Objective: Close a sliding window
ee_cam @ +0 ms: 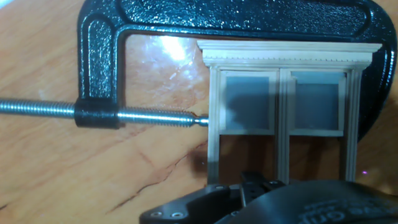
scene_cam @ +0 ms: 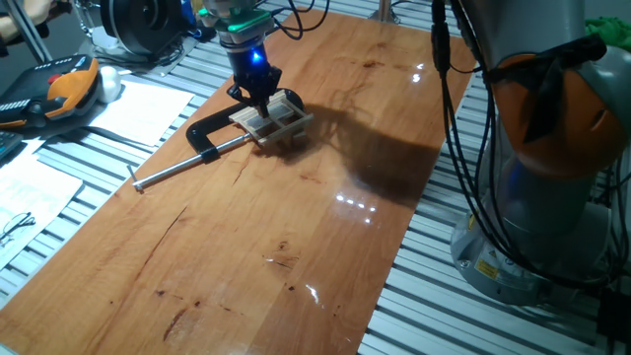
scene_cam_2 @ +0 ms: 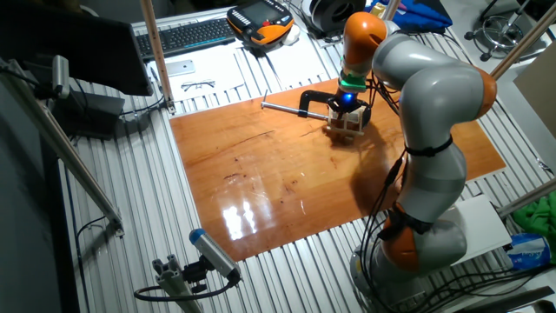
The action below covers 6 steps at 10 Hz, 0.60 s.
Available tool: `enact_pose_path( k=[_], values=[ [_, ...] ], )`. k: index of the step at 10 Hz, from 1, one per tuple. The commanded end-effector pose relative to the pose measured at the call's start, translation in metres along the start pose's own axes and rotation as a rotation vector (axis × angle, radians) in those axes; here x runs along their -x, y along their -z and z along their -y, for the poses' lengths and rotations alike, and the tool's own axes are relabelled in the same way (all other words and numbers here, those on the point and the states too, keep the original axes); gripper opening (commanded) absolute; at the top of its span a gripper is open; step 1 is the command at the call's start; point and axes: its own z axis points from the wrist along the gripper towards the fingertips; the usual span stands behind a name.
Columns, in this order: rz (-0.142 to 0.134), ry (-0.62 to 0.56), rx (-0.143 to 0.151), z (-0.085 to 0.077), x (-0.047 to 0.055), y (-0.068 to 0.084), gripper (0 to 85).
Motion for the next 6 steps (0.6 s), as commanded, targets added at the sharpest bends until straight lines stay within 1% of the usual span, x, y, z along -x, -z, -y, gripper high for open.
enact_pose_path(
  k=[1, 3, 5, 6],
  values=[
    [-0.004, -0.004, 0.006, -0.001, 0.001, 0.000, 0.0],
    [-0.002, -0.018, 0.006, -0.003, 0.003, 0.001, 0.0],
    [0.001, -0.017, -0.010, -0.006, 0.010, 0.001, 0.0],
    [0.002, -0.013, -0.009, -0.005, 0.012, -0.002, 0.0]
  ],
)
